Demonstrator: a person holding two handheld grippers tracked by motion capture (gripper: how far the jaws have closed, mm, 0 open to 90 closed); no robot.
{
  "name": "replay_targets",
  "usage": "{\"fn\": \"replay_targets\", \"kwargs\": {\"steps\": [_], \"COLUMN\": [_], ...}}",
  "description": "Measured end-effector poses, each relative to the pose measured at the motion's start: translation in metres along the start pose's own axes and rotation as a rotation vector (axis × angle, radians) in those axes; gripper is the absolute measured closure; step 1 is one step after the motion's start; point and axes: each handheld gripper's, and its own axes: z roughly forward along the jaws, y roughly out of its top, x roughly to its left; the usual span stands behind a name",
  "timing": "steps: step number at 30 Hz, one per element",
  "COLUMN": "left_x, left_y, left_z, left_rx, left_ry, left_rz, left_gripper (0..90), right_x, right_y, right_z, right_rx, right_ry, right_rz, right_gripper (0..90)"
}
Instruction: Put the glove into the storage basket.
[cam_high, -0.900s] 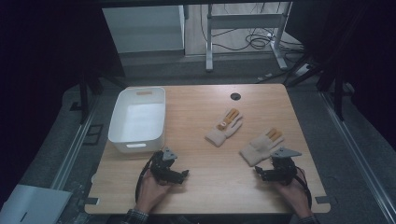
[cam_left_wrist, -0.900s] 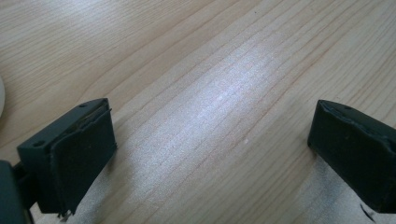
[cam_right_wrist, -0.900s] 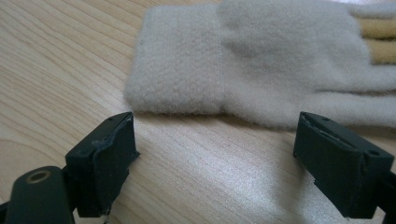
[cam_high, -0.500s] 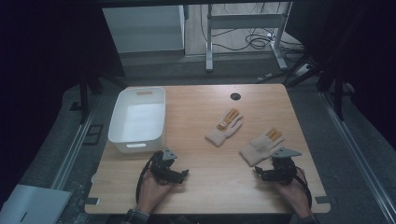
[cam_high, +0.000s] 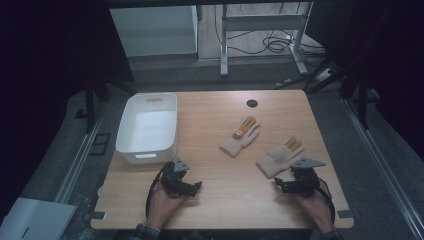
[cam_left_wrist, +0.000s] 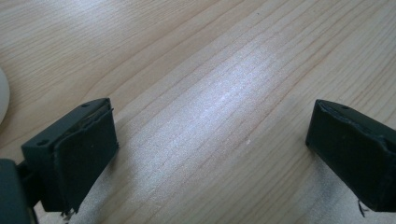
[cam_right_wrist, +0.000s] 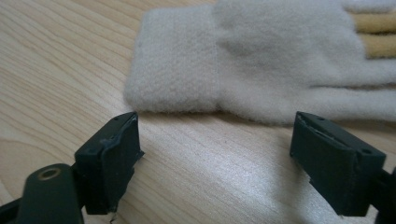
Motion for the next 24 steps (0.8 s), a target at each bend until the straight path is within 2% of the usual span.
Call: {"fn": "replay_targets", "kwargs": {"steps": [5,9,14,18,22,24], "left_x": [0.0,0.0,0.0,0.0,0.0,0.0], "left_y": [0.0,0.0,0.0,0.0,0.0,0.0], "left_z": [0.0,0.0,0.0,0.0,0.0,0.0], "left_rx": [0.0,0.0,0.0,0.001,0.0,0.0], "left_ry": [0.0,0.0,0.0,0.0,0.0,0.0], "left_rz": [0.0,0.0,0.0,-0.001,-0.003,-0.003], "left_gripper": [1.8,1.8,1.8,1.8,1.8,1.8], "right_x": [-0.003,-0.007,-0.016,-0.023,-0.028,-0.029], "right_y": [0.005,0.015,0.027,0.036,0.047,0.049], "right_z": [-0.009,-0.016,-0.011,-0.002,0.011,0.014], "right_rx": [-0.013,-0.028,-0.021,-0.014,-0.007,-0.003], "right_ry": [0.009,-0.001,0.0,-0.006,-0.034,-0.034], "right_rz": [0.021,0.031,0.058,0.071,0.082,0.086], "right_gripper": [25.9,33.8,40.7,40.2,30.7,29.1]}}
